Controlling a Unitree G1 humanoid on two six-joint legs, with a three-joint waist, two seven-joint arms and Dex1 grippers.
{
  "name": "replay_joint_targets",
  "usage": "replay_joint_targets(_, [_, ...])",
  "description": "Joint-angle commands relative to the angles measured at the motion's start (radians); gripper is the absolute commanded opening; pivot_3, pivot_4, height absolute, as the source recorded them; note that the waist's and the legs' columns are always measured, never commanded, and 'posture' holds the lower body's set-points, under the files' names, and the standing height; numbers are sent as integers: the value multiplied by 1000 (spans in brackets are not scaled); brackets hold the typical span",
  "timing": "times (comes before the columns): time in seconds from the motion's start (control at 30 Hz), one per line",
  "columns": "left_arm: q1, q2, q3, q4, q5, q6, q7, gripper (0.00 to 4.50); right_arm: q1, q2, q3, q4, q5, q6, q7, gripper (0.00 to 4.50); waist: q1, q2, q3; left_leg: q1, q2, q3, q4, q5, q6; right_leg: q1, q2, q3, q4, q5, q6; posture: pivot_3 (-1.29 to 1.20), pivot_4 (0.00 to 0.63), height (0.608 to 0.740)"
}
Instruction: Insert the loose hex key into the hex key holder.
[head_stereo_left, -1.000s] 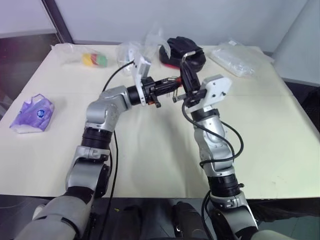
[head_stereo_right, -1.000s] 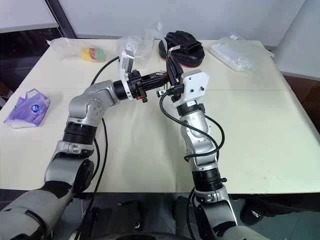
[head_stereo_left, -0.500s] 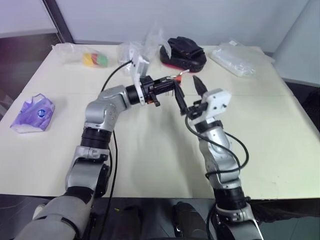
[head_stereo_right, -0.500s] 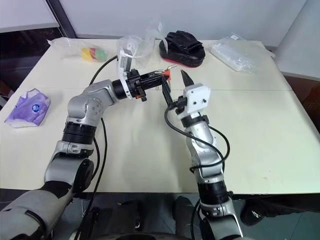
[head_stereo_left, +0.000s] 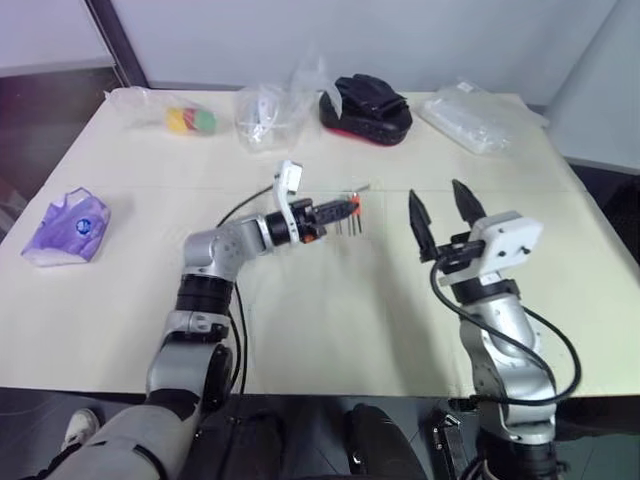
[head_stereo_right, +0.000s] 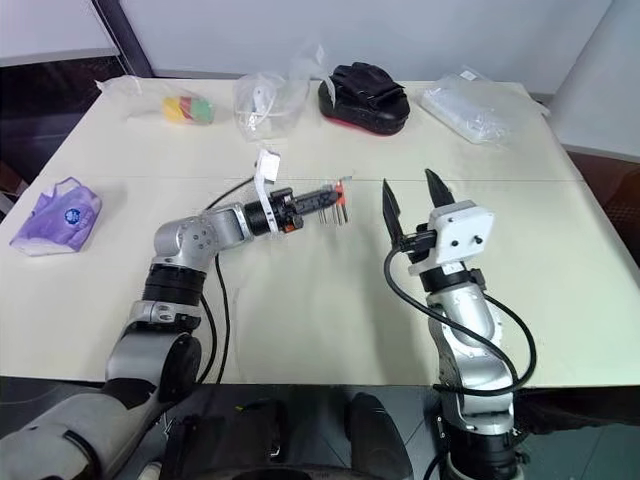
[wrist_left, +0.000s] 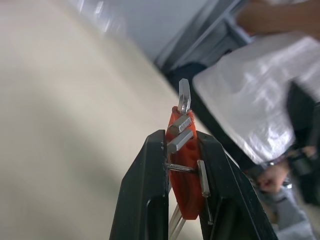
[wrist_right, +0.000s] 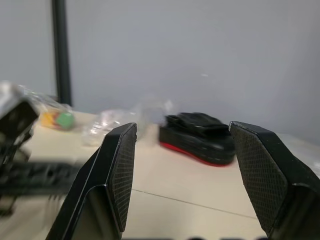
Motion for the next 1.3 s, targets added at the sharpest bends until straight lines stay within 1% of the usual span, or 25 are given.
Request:
replay_joint_targets(0.03, [-29, -45, 65, 118, -49, 82, 48, 209, 22, -3, -28, -66, 4, 2, -16, 3041, 1, 0, 0, 0, 0, 0, 0, 0, 0, 1, 0, 0, 0, 0, 0, 0, 150, 740])
replay_joint_targets(0.2, [-79, -62, 148, 316, -54, 151, 116, 209, 41, 2, -10, -76, -18, -2, -31, 3041, -2, 0, 0, 1, 0, 0, 0, 0, 0, 1, 0, 0, 0, 0, 0, 0, 150, 740])
replay_joint_targets(0.33, [-93, -55, 154, 380, -27, 162, 127, 209, 45, 7, 5, -78, -32, -7, -41, 3041, -2, 0, 0, 3, 0, 0, 0, 0, 0, 3, 0, 0, 0, 0, 0, 0, 150, 740])
replay_joint_targets(0.4, [-94, -41, 144, 394, -8, 153, 125, 1226, 49, 10, 10, -74, -38, -13, -44, 3103, -2, 0, 0, 7, 0, 0, -1, 0, 0, 6, 0, 0, -1, 0, 0, 0, 150, 740])
replay_joint_targets(0.43, [-94, -35, 138, 398, 0, 149, 121, 1517, 52, 10, 12, -72, -39, -17, -45, 3103, -2, 0, 0, 9, 0, 0, -2, 0, 0, 8, 0, 0, -1, 0, 0, 0, 150, 740])
replay_joint_targets(0.47, [-93, -29, 133, 399, 6, 148, 115, 1948, 54, 11, 14, -70, -40, -20, -47, 3103, -2, 0, 0, 11, 0, 0, -2, 0, 0, 9, 0, 0, -1, 0, 0, 0, 150, 740])
replay_joint_targets(0.53, [-89, -11, 123, 397, 22, 156, 111, 3081, 56, 11, 18, -64, -40, -25, -47, 3103, -2, 0, 0, 11, 0, 0, -3, 0, 0, 10, 0, 0, -1, 0, 0, 0, 150, 740])
replay_joint_targets(0.63, [-65, 30, 71, 348, 62, 144, 76, 4471, 57, 2, 24, -55, -38, -25, -36, 3103, -5, -1, -1, 16, 0, 0, -3, 0, 0, 15, 1, 1, -1, 0, 0, 0, 150, 740])
replay_joint_targets(0.73, [-33, 76, 6, 246, 98, 80, 25, 4471, 62, -30, 22, -55, -37, 26, -13, 3103, -10, -1, -1, 22, 0, 1, -3, 0, 0, 20, 1, 1, -1, -1, 0, 0, 150, 740])
replay_joint_targets(0.83, [13, 134, -60, 103, 128, 6, -41, 4471, 84, -117, 17, -44, -47, 126, 45, 3103, -11, -1, -1, 24, 1, 1, -4, 0, 0, 21, 1, 2, -1, -1, -1, 0, 150, 740])
replay_joint_targets(0.93, [48, 182, -94, -16, 134, -16, -79, 4471, 92, -192, -11, -48, -15, 202, 102, 3103, -4, 0, 0, 23, 1, 1, -5, 0, 0, 20, 1, 2, -1, -1, -1, 0, 150, 740])
replay_joint_targets(1.07, [88, 248, -133, -139, 159, -20, -98, 4471, 79, -304, -58, -71, 46, 317, 198, 3103, 7, -1, 0, 19, 0, 0, -3, 0, 0, 19, 1, 1, -3, -1, -1, 0, 150, 740])
replay_joint_targets(1.17, [134, 314, -195, -238, 209, -107, -152, 4471, 74, -404, -96, -102, 126, 395, 303, 3103, 8, -1, 0, 18, 0, 0, -3, 0, 0, 19, 0, 1, -5, -1, -1, 0, 150, 740])
replay_joint_targets(1.3, [160, 382, -227, -340, 241, -238, -234, 4471, 59, -537, -155, -126, 204, 485, 408, 3103, 9, -1, 0, 18, 0, 0, -3, 0, 0, 19, 0, 1, -5, -1, -1, 0, 150, 740])
